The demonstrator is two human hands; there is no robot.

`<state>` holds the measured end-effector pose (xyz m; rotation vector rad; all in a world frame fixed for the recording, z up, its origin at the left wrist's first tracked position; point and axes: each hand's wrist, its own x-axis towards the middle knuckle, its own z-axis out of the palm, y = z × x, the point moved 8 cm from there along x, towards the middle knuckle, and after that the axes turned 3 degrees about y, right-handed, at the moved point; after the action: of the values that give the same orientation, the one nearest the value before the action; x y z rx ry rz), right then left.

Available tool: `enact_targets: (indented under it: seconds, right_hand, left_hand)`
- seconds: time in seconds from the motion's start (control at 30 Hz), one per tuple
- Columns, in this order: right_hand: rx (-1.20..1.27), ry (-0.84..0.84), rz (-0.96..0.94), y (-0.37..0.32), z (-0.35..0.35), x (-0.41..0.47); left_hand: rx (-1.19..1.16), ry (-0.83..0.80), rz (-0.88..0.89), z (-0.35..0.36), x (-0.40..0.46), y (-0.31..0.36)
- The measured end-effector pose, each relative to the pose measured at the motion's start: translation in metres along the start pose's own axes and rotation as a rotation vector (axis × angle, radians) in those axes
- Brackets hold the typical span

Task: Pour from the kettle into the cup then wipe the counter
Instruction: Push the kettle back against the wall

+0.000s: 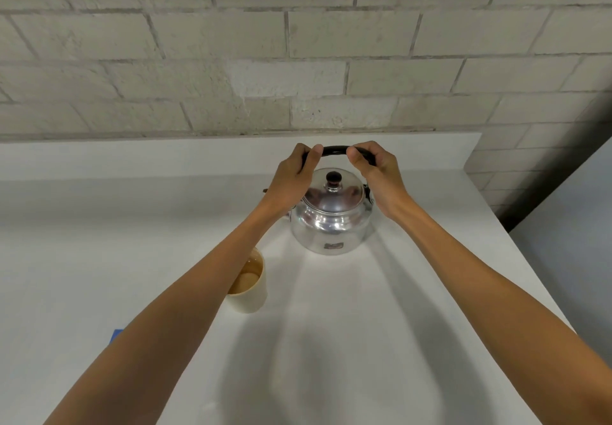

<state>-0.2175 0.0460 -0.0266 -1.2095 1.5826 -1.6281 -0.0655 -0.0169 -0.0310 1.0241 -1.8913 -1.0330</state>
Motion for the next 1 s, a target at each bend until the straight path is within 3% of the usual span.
enact_targets:
  seconds: [0.3, 0.57, 1.0]
  right_hand:
    - [-0.064, 0.026, -0.083, 0.000, 0.015, 0.023]
    - [-0.182, -0.063, -0.120, -0.006, 0.012, 0.019]
    - [-0.461, -0.074, -0.220, -0.054, 0.002, -0.030]
  left_hand:
    - [-0.048, 0.099, 0.022, -0.005, 0.030, -0.005]
    - [-0.068, 0.064, 0.017, -0.006, 0.025, -0.004]
    - [0.149, -0.043, 0.015, -0.017, -0.020, 0.007]
